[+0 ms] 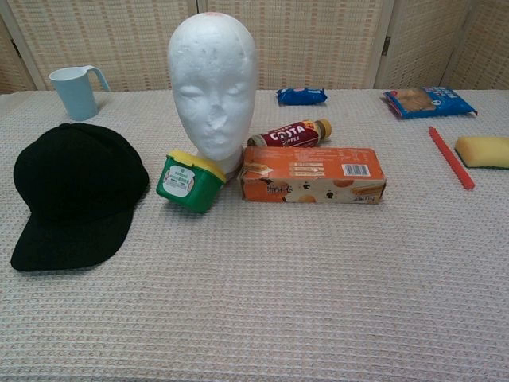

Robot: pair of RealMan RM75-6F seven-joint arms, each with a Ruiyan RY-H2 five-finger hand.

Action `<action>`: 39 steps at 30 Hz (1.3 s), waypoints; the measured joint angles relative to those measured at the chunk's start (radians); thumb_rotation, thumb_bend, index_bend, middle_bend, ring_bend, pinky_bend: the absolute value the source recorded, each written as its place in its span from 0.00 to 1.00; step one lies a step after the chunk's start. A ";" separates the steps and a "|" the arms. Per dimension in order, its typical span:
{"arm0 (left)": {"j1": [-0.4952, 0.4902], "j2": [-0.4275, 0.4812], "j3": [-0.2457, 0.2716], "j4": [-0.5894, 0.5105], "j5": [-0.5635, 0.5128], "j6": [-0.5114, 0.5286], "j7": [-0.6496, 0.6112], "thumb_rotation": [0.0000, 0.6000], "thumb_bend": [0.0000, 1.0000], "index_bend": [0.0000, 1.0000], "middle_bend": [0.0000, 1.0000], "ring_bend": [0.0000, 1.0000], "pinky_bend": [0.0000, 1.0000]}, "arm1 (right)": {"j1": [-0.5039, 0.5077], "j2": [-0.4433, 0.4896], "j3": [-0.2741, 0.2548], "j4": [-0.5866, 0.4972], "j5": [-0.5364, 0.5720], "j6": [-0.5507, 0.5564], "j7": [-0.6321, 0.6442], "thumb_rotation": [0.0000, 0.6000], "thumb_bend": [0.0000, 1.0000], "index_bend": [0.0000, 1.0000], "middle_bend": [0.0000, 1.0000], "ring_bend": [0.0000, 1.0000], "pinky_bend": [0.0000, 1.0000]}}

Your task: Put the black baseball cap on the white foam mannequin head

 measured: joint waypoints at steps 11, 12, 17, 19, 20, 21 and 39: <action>-0.012 -0.027 0.044 0.011 0.089 -0.012 -0.030 1.00 0.07 0.11 0.31 0.12 0.26 | 0.001 0.002 0.006 0.002 0.023 -0.007 -0.001 1.00 0.05 0.00 0.00 0.00 0.00; -0.015 -0.042 0.050 0.024 0.113 -0.007 -0.041 1.00 0.07 0.14 0.45 0.23 0.39 | 0.001 0.001 0.006 0.002 0.024 -0.012 -0.004 1.00 0.05 0.00 0.00 0.00 0.00; -0.023 -0.120 0.065 0.118 0.181 0.031 -0.091 1.00 0.08 0.29 0.89 0.75 0.86 | 0.004 -0.007 0.008 0.002 0.037 -0.024 -0.024 1.00 0.05 0.00 0.00 0.00 0.00; -0.032 -0.165 0.078 0.171 0.213 0.036 -0.119 1.00 0.10 0.36 0.99 0.92 0.99 | 0.004 -0.012 0.014 0.002 0.054 -0.026 -0.030 1.00 0.05 0.00 0.00 0.00 0.00; -0.036 -0.188 0.082 0.199 0.227 0.038 -0.135 1.00 0.11 0.42 1.00 0.98 1.00 | 0.005 -0.015 0.016 0.002 0.063 -0.029 -0.032 1.00 0.05 0.00 0.00 0.00 0.00; -0.043 -0.222 0.087 0.239 0.245 0.042 -0.155 1.00 0.12 0.47 1.00 1.00 1.00 | 0.006 -0.018 0.019 0.002 0.071 -0.033 -0.036 1.00 0.05 0.00 0.00 0.00 0.00; -0.120 -0.642 0.090 0.783 0.286 0.079 -0.282 1.00 0.30 0.49 1.00 1.00 1.00 | 0.007 -0.029 0.058 -0.011 0.182 -0.059 -0.098 1.00 0.05 0.00 0.00 0.00 0.00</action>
